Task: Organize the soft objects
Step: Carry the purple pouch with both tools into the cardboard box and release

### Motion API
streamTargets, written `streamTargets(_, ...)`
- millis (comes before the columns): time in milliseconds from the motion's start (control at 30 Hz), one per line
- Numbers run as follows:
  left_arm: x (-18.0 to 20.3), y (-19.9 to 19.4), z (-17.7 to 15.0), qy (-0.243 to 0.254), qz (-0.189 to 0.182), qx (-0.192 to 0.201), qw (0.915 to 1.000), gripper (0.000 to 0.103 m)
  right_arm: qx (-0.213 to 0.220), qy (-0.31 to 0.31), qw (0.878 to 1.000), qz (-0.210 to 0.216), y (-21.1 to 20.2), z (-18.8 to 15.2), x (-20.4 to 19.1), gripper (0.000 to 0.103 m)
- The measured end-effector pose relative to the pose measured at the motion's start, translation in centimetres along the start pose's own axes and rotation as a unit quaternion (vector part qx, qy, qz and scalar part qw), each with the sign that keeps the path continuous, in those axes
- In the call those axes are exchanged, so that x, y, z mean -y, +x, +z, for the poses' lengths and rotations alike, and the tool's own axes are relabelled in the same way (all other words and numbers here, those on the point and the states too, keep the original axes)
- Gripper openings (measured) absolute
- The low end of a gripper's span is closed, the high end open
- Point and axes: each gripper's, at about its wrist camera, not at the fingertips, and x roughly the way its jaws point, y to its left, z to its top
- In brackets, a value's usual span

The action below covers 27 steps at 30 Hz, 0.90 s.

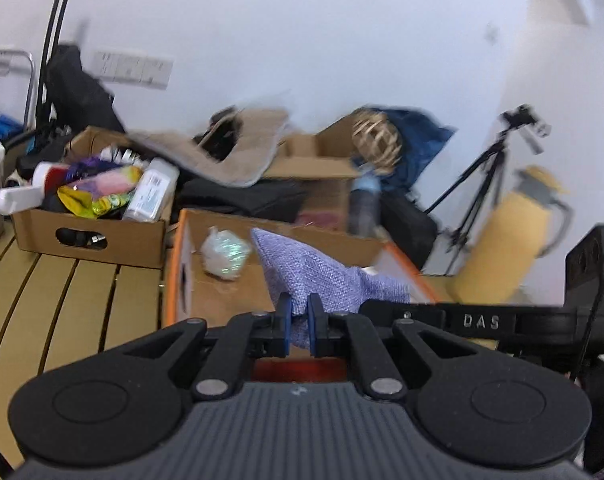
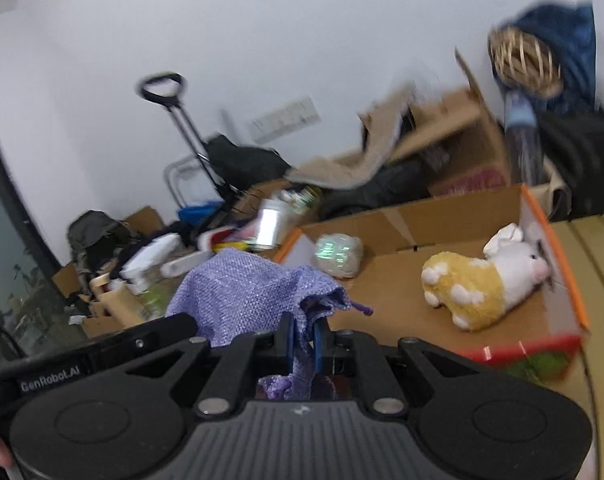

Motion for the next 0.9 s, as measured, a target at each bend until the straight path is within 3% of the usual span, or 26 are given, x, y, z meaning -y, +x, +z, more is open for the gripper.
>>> streamTargets(100, -1.4, 3.7, 0.3, -0.002, 0.023, -0.029, 0.9993, 0.009, -0.031, 0.009, 0.999, -0.021, 5.1, 1.8, 1.2, 0.009)
streamTargets(267, -2.8, 5.8, -1.5, 0.018, 0.039, -0.065, 0.997, 0.01, -0.078, -0.034, 0.995, -0.057, 9.9, 1.8, 1.5, 0.01)
streamTargets(367, -3.0, 5.1, -2.3, 0.032, 0.039, -0.063, 0.9968, 0.02, -0.096, -0.047, 0.993, -0.053, 10.8, 1.2, 1.4, 0.014)
streamTargets(433, -2.7, 4.1, -2.2, 0.038, 0.041, -0.057, 0.9968, 0.036, -0.114, -0.051, 0.991, -0.046, 11.0, 1.0, 1.3, 0.019)
streamTargets(633, -1.5, -0.4, -0.4, 0.052, 0.056, -0.032, 0.9966, 0.039, -0.107, -0.063, 0.991, -0.051, 8.4, 1.3, 0.2, 0.035)
streamTargets(900, 2.1, -10.9, 1.5, 0.072, 0.066, 0.029, 0.9948, 0.04, -0.027, -0.093, 0.993, -0.063, -3.4, 3.9, -3.2, 0.046)
